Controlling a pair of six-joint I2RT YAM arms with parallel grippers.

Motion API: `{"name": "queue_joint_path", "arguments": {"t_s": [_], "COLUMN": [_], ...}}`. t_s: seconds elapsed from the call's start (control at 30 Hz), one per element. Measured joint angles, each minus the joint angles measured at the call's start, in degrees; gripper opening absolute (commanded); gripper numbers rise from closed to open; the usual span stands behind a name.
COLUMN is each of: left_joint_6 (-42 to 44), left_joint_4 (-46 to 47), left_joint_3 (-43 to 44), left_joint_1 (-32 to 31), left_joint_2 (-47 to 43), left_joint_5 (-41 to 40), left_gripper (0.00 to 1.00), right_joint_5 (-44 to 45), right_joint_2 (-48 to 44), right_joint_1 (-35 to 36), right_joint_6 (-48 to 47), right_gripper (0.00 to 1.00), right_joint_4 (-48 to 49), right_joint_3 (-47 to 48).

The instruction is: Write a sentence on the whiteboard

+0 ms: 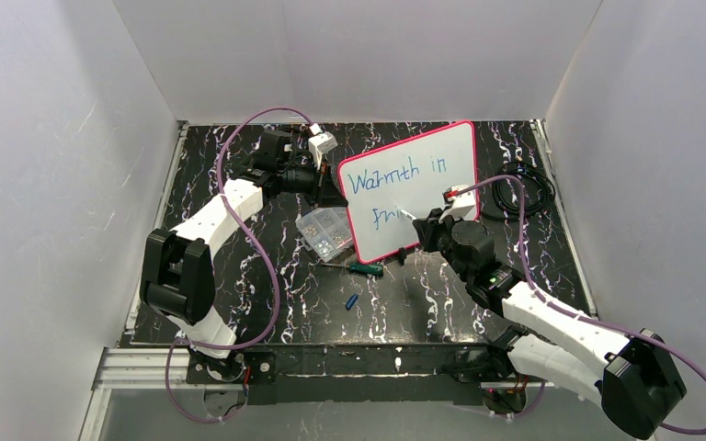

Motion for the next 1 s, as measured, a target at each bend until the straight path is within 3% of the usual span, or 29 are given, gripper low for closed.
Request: {"name": "queue_joint_path", "arguments": {"t_s": [1.0], "left_joint_6": [0.00], "left_joint_4": [0.00], "left_joint_3": [0.00], "left_joint_1": [-0.02], "left_joint_2": [0.00], "left_joint_5": [0.17], "left_gripper": [0.00], "right_joint_5": [2.67], "right_joint_2": [-0.15], "right_joint_1": [-0.02], "right_joint_6": [-1.68], "right_gripper": [0.01], "right_joint_4": [1.18], "right_joint_3": [0.13]}}
